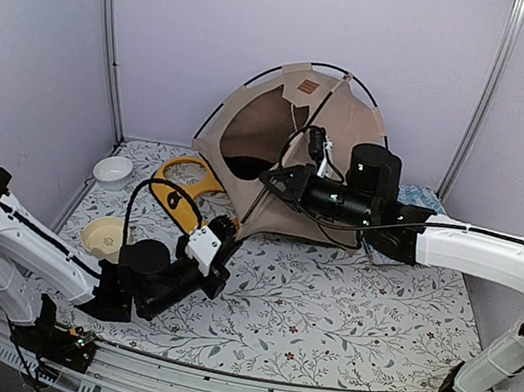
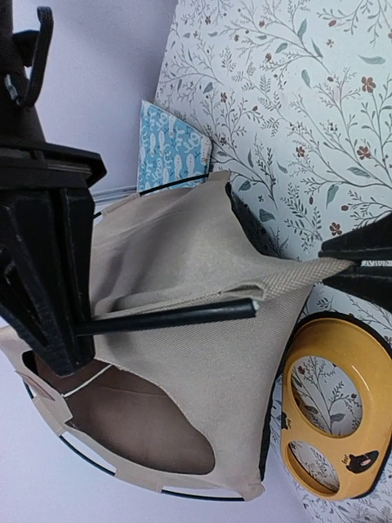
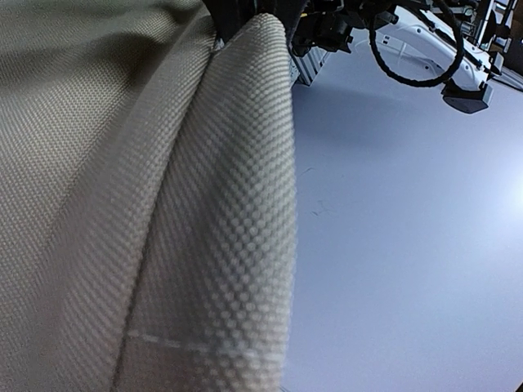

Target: Set up the pet tent

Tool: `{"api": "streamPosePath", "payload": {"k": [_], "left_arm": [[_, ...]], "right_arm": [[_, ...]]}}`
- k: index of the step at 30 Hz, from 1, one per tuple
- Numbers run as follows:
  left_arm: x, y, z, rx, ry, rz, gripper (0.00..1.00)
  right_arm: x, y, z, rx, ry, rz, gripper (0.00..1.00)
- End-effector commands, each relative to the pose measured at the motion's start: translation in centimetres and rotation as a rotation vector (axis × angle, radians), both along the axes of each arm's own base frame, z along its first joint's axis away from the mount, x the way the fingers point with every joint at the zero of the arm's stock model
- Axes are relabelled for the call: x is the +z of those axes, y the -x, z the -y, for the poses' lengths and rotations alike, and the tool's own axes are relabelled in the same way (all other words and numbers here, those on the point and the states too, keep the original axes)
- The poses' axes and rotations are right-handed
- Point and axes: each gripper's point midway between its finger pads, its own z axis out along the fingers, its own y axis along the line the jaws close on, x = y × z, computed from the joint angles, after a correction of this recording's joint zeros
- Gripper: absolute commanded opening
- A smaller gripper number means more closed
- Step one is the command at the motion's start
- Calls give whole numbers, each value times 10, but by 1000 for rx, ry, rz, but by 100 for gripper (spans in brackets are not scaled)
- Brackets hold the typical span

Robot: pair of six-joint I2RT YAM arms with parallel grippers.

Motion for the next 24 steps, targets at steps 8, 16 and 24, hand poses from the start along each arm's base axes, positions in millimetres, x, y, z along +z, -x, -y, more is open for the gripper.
{"api": "streamPosePath", "payload": {"k": [8, 16, 24], "left_arm": [[-41, 36, 14, -139, -137, -48, 0], [-46, 37, 20, -155, -150, -57, 0], [-52, 37, 22, -159, -146, -77, 0]], "right_arm": [[51, -53, 65, -329, -134, 113, 0], [61, -53, 72, -331, -151, 124, 0], [73, -48, 73, -309, -172, 142, 0]]}}
